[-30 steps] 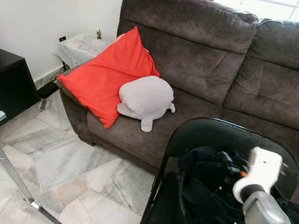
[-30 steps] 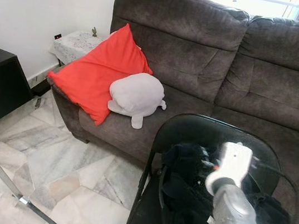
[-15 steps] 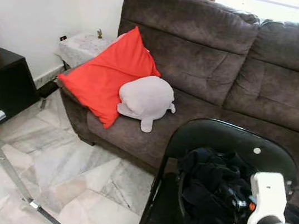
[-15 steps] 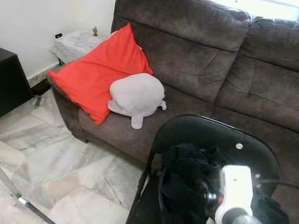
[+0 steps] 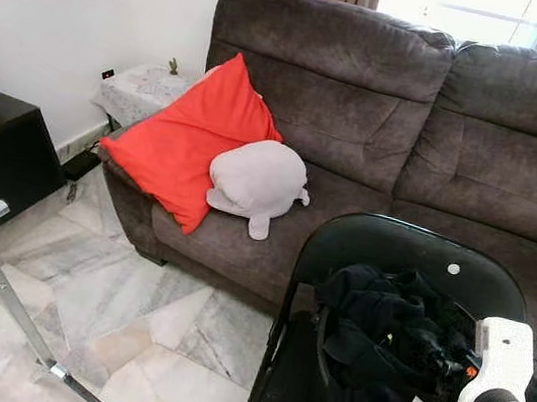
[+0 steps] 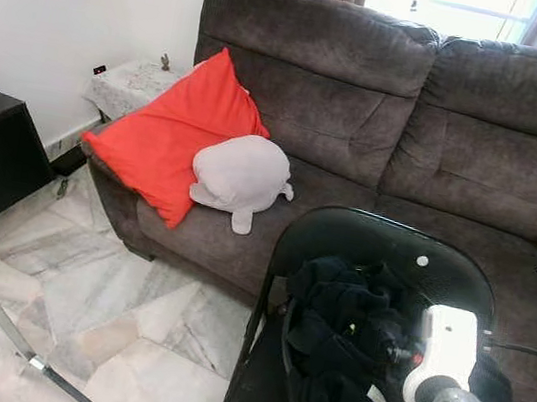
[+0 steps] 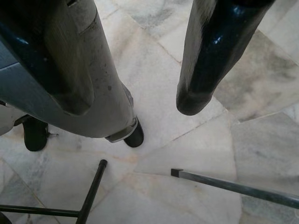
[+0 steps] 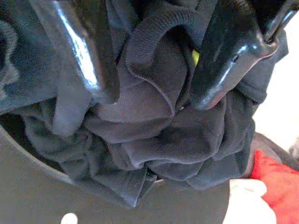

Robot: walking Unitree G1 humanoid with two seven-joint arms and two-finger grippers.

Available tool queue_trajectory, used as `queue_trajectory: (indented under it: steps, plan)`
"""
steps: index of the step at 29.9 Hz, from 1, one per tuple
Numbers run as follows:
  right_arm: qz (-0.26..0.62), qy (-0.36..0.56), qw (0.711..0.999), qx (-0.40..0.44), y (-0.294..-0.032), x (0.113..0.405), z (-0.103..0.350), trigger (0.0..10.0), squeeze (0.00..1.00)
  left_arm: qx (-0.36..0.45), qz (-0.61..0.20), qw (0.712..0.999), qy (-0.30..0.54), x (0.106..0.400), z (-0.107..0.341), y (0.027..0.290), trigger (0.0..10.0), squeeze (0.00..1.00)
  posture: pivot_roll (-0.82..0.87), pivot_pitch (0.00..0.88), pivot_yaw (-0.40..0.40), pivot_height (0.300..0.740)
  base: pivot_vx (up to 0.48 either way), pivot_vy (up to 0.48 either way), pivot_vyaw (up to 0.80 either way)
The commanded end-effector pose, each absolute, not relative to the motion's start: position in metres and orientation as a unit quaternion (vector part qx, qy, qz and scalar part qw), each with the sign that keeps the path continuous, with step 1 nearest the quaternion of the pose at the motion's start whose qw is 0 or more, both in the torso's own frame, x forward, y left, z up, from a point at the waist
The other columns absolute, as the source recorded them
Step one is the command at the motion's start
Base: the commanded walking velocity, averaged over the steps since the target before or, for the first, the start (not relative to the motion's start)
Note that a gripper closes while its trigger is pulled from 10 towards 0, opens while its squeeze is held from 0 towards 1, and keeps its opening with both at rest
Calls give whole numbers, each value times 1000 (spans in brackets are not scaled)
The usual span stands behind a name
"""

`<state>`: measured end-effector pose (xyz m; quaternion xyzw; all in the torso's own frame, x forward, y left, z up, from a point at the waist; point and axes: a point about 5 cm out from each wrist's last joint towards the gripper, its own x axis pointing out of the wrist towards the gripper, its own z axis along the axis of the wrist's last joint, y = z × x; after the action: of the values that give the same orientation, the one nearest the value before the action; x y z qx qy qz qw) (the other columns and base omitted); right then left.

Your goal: Hang hanger

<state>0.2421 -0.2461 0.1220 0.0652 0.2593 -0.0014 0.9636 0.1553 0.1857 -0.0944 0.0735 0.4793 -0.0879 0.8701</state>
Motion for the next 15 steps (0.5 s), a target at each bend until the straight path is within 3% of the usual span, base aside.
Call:
queue_trajectory:
  steps: [1, 9, 15]
  plan:
    - [15, 263, 960, 98, -240, 243, 115, 10000, 0, 81, -92, 862, 492, 148, -97, 188, 10000, 0, -94, 11, 39, 740, 0, 0, 0]
    - [3, 267, 957, 116, -238, 246, 109, 10000, 0, 81, -92, 862, 492, 148, -97, 189, 10000, 0, -88, 22, 38, 740, 0, 0, 0]
    - [-57, 249, 959, 126, -251, 244, 111, 10000, 0, 82, -90, 862, 492, 148, -97, 191, 10000, 0, -88, 33, 37, 740, 0, 0, 0]
